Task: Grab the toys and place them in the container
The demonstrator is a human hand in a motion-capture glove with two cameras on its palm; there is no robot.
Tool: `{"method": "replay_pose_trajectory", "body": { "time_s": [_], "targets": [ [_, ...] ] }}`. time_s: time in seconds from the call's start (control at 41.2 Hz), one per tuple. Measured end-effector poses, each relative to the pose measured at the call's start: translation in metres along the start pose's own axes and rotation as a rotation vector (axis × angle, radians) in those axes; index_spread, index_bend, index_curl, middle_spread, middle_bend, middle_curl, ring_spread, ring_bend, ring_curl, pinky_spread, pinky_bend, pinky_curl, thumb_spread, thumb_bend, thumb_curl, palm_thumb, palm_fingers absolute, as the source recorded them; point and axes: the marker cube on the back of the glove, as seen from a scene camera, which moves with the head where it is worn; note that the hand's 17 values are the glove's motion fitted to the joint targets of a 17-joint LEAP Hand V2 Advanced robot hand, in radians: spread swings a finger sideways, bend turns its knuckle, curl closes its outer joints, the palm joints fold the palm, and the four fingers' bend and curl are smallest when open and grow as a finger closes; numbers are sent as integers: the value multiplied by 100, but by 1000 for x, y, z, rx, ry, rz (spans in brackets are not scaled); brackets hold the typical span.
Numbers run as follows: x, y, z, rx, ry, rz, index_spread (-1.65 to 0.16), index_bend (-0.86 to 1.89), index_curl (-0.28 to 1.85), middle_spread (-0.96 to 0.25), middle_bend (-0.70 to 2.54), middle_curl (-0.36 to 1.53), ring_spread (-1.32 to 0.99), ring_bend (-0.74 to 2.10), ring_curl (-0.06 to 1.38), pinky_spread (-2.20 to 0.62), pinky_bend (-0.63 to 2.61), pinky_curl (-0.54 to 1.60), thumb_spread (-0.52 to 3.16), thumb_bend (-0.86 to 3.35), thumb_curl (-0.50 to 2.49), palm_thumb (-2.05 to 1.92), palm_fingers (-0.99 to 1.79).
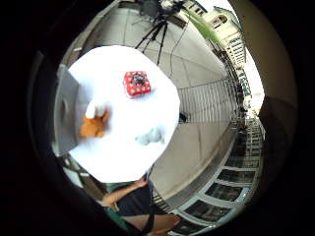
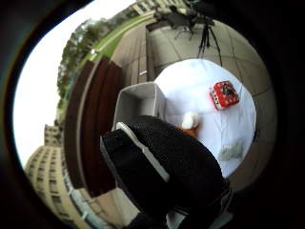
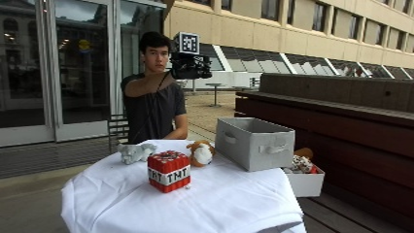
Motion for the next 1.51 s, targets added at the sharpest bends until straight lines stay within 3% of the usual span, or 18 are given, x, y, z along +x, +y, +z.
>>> {"method": "replay_pose_trajectory", "body": {
  "time_s": [0.194,0.462,0.899,1.02,1.117,1.215,1.312,1.458,1.506],
  "targets": [
    [8,-4,9,-24,-10,-16,-23,16,9,-5,21,11,-13,17,4,-1,56,18,76,-11,0,-17,2],
    [21,-7,18,-42,-26,-33,-28,15,15,-5,22,19,-16,20,9,-2,61,23,99,-11,1,-16,-3],
    [30,-4,28,-41,2,-34,-30,14,20,-4,18,25,-13,19,15,1,74,31,107,-11,2,-17,-7],
    [37,10,31,-114,31,117,-30,13,20,-4,19,27,-13,21,17,1,73,31,108,-11,2,-16,-9],
    [61,7,41,-34,32,6,-30,10,19,-4,19,29,-13,21,19,1,72,31,108,-10,2,-16,-11],
    [83,18,45,-77,12,-38,-30,10,19,-4,19,30,-13,21,20,1,72,31,108,-11,3,-16,-11],
    [103,33,55,-160,15,38,-30,10,19,-4,19,31,-13,21,21,1,72,32,107,-11,3,-17,-12],
    [155,44,104,-90,27,45,-30,10,18,-4,18,32,-13,20,22,1,73,32,107,-11,3,-16,-11],
    [165,50,118,-110,23,109,-30,10,18,-4,18,32,-12,21,23,1,74,33,106,-10,4,-16,-12]
  ]
}}
